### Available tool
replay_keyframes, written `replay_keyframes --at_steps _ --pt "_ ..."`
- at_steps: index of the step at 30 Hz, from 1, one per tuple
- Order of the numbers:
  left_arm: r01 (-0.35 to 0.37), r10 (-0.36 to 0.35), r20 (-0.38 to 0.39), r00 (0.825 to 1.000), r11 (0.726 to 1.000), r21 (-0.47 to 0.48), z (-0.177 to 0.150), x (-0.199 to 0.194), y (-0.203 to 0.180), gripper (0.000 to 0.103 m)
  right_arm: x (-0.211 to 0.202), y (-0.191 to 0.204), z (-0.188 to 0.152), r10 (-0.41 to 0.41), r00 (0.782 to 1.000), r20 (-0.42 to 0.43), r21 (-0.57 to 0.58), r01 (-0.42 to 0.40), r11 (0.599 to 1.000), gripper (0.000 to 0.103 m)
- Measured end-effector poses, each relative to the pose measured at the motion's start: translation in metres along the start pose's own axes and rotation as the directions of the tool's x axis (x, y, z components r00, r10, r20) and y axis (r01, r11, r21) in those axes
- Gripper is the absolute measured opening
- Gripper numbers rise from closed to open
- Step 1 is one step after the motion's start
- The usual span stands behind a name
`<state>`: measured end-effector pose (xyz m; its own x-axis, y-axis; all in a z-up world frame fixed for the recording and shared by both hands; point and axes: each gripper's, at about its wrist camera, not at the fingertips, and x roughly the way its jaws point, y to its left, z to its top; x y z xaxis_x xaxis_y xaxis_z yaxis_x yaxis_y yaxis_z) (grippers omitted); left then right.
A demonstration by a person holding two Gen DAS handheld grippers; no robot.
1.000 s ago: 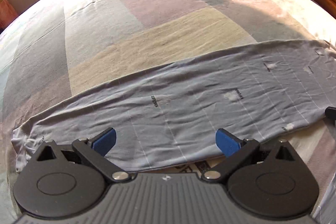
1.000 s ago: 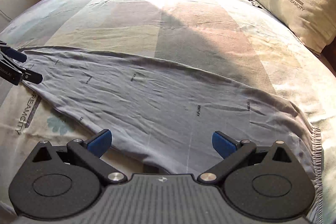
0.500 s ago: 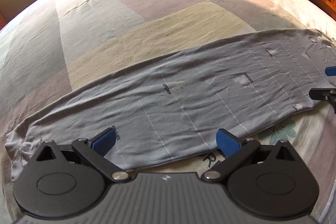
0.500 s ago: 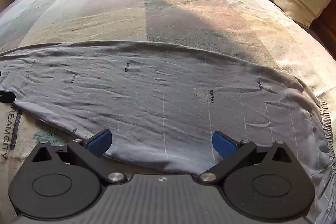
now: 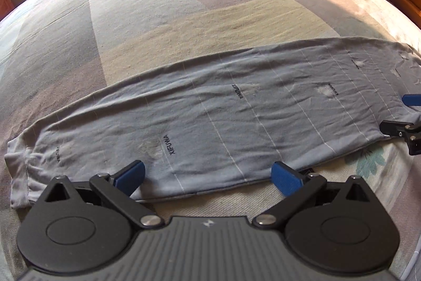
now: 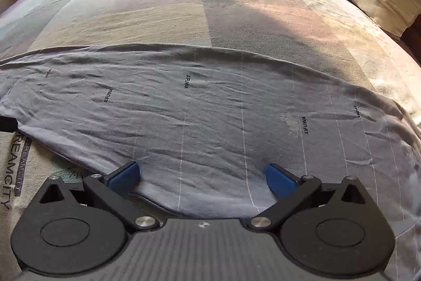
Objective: Fold clothes
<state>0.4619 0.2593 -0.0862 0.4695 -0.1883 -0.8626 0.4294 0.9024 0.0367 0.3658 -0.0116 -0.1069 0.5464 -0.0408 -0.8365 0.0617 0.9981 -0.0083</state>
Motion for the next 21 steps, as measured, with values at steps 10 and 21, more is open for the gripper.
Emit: replay_keyframes --at_steps 10,21 --pt "0.01 -0.013 -0.02 1.0 0.991 -0.133 -0.001 0.014 0.052 0.102 0.002 0.0 0.005 -0.001 1.0 -0.023 -0.011 0.001 1.0 0.103" --pt "-0.117 0.114 -0.027 0.993 0.963 -0.243 -0.008 0.014 0.117 0.102 0.003 0.002 0.006 -0.015 1.0 -0.022 -0.004 0.015 1.0 0.103"
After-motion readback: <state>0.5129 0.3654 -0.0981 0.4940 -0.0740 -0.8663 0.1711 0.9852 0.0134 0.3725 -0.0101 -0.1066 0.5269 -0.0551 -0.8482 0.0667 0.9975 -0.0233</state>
